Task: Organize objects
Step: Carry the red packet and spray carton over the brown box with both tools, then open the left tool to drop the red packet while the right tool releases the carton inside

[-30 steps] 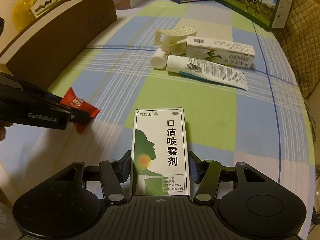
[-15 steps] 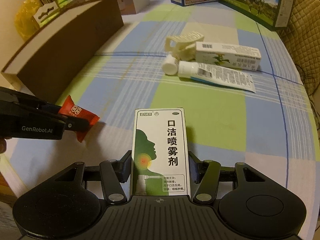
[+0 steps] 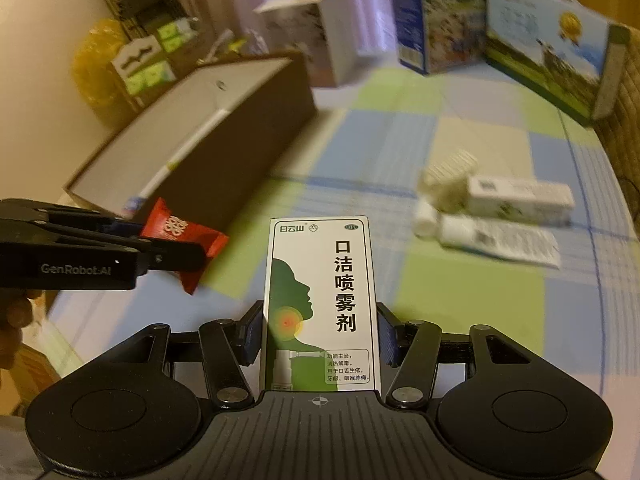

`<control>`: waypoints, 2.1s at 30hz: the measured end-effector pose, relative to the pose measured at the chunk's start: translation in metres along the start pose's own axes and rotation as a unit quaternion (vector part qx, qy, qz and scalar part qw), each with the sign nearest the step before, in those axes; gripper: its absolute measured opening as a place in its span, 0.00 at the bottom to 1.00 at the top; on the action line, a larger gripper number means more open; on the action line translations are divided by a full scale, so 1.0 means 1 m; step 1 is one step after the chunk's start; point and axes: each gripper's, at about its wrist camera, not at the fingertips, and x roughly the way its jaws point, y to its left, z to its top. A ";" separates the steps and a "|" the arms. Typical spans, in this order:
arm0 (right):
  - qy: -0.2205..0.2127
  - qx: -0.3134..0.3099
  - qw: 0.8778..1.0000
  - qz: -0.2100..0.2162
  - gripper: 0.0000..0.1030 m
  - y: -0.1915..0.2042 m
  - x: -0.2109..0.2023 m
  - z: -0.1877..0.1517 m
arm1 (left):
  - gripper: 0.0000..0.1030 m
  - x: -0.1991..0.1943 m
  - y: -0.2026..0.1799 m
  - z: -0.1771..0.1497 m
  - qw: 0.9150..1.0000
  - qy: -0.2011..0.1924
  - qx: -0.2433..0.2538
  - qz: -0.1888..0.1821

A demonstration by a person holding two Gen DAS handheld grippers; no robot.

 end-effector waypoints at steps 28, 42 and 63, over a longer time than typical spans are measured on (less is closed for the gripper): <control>-0.025 0.019 0.997 0.072 0.51 0.126 0.130 0.163 | 0.32 -0.017 0.197 0.080 0.989 -0.056 -0.049 0.124; -0.018 0.025 0.999 0.006 0.51 0.115 0.208 0.224 | 0.32 0.058 0.234 0.140 0.993 -0.027 -0.017 0.115; -0.027 0.006 0.999 -0.027 0.51 0.097 0.231 0.246 | 0.42 0.106 0.247 0.174 0.994 -0.017 0.002 0.103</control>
